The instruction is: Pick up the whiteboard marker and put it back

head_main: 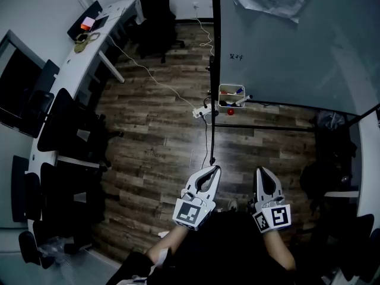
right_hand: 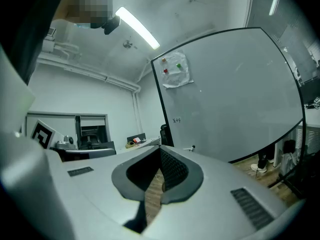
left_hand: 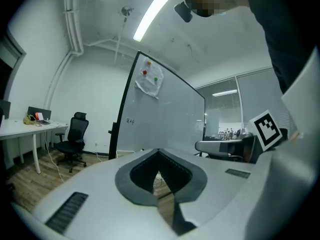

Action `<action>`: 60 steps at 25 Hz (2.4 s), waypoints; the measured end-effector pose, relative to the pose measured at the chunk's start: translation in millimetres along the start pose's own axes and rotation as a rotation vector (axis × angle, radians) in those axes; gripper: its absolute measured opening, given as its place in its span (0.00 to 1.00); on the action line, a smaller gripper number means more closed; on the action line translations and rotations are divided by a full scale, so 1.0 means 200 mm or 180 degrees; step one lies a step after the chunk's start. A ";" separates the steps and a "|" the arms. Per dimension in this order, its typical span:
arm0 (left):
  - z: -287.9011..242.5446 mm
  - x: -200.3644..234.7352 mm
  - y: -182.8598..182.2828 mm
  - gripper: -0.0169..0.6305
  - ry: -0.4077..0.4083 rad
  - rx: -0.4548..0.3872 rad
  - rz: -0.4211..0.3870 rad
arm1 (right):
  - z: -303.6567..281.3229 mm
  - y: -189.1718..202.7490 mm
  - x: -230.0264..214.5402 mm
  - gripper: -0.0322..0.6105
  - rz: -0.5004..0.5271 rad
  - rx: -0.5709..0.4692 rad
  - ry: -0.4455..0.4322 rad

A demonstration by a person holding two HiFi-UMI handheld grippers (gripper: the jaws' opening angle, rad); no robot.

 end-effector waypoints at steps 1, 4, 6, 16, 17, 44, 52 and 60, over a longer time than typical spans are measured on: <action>0.00 0.00 0.00 0.04 0.0015 0.0007 -0.0011 | 0.00 0.00 0.00 0.07 -0.0031 -0.0011 0.0012; 0.01 0.01 0.01 0.04 0.0053 0.0017 -0.0017 | 0.00 0.00 0.00 0.07 -0.0089 -0.0027 0.0057; 0.02 0.03 0.01 0.04 0.0059 0.0016 -0.0013 | -0.01 0.01 0.01 0.07 -0.0088 -0.0016 0.0075; 0.06 0.20 -0.02 0.04 0.0123 0.0017 -0.0069 | -0.10 0.01 0.12 0.07 -0.0048 0.0007 0.0193; 0.06 0.21 -0.03 0.04 0.0145 0.0010 -0.0058 | -0.12 0.01 0.14 0.07 -0.0054 0.0004 0.0213; -0.27 0.39 -0.08 0.04 0.0260 0.0082 0.0030 | -0.44 -0.01 -0.03 0.07 -0.0075 0.0014 0.0364; -0.51 0.37 -0.08 0.04 0.0184 0.0109 -0.0033 | -0.57 0.00 -0.26 0.07 -0.0113 0.0049 0.0307; -0.71 0.36 -0.07 0.04 0.0099 0.0135 -0.0046 | -0.67 0.01 -0.41 0.07 -0.0112 0.0111 0.0168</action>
Point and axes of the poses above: the fingertips, and each gripper's own axes: z backward along the fingers, x to its left, y out of its underside, the point moved 5 cm from there along z, backward along the fingers, and after that the axes turned 10 degrees about z, right-handed, at the moved point
